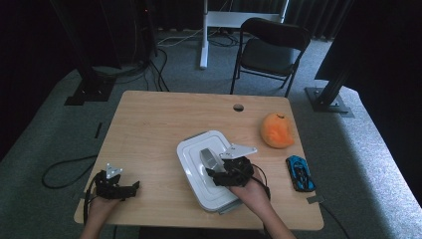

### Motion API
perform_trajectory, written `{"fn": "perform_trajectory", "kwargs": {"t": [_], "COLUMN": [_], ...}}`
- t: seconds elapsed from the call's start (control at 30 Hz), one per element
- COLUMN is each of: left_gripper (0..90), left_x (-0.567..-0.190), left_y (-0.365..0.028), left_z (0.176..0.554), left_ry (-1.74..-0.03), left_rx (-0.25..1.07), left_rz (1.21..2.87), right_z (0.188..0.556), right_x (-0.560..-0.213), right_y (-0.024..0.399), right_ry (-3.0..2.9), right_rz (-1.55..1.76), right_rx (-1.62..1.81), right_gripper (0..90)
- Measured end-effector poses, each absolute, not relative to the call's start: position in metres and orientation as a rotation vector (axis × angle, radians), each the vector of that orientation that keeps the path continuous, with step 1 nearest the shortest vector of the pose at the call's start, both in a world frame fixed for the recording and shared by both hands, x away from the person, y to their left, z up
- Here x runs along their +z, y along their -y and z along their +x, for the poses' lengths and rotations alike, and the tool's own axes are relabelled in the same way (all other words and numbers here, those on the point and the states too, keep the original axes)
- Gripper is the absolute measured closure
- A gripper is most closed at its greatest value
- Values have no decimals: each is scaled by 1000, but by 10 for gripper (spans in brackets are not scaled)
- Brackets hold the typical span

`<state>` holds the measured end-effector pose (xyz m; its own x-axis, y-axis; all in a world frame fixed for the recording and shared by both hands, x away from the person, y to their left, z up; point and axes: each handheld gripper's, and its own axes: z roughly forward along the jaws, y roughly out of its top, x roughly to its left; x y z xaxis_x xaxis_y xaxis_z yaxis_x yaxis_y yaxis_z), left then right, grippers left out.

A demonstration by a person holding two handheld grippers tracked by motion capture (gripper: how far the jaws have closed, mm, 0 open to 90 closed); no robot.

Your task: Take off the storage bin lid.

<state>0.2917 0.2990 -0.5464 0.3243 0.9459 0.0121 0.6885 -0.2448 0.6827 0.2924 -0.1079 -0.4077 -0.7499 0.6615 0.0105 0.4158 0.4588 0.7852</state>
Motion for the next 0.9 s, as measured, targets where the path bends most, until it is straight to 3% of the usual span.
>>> {"fn": "perform_trajectory", "kwargs": {"t": [0.1,0.27,0.9], "left_gripper": [2,2,2], "left_x": [-546,-546,-546], "left_y": [-299,-299,-299], "left_z": [292,292,292], "left_ry": [-1434,-1434,-1434], "left_rx": [580,579,580], "left_rz": [2017,2017,2017], "right_z": [292,291,291], "right_x": [-408,-409,-404], "right_y": [107,107,114], "right_ry": [-2423,-2470,-2464], "right_rz": [918,916,986], "right_rx": [1168,1205,1322], "right_gripper": [420,614,674]}}
